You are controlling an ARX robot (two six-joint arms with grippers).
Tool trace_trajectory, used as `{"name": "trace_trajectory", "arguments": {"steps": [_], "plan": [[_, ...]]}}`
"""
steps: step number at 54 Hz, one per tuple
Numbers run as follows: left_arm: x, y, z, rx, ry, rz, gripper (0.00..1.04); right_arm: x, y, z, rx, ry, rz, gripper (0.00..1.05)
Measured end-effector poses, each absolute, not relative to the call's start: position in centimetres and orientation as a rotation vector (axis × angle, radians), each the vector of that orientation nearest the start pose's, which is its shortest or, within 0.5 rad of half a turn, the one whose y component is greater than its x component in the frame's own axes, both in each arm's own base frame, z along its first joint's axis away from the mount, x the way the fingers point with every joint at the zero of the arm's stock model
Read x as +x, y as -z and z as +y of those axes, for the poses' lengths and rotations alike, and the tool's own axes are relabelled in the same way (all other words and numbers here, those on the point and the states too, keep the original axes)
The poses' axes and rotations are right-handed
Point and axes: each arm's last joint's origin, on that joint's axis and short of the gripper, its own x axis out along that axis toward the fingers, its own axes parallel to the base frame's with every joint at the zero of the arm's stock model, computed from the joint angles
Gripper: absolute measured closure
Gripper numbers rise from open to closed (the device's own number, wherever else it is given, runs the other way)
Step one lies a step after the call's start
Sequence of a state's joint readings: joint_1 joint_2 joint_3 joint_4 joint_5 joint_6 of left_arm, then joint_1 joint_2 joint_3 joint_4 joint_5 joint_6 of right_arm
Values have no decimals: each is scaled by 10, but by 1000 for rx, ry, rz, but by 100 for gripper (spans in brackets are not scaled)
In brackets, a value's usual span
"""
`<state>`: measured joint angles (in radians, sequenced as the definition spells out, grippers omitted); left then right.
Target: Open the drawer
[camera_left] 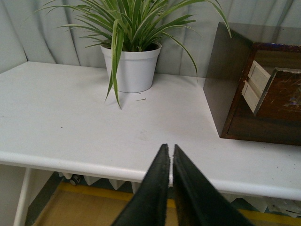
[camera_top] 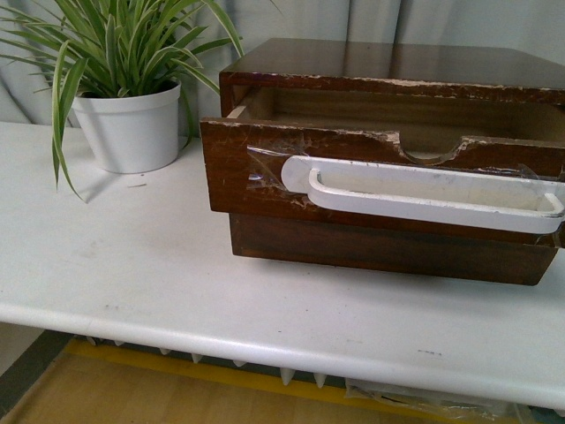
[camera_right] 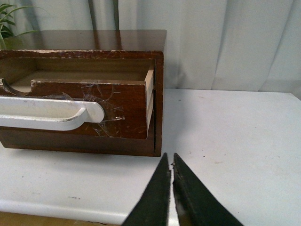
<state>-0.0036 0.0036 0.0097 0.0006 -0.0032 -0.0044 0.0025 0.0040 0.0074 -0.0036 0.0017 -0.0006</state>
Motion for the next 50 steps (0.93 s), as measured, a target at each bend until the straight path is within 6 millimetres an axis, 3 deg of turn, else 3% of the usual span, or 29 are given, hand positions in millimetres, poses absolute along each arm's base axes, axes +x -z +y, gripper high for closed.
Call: {"name": "trace_trajectory", "arguments": {"steps": [29,50], "plan": [[97,-167,0,-4,1,-7,5,97,-165,0,-1,-1,0,10],[97,-167,0,-4,0,-7,6,97,-165,0,0,-1,0,9]]}}
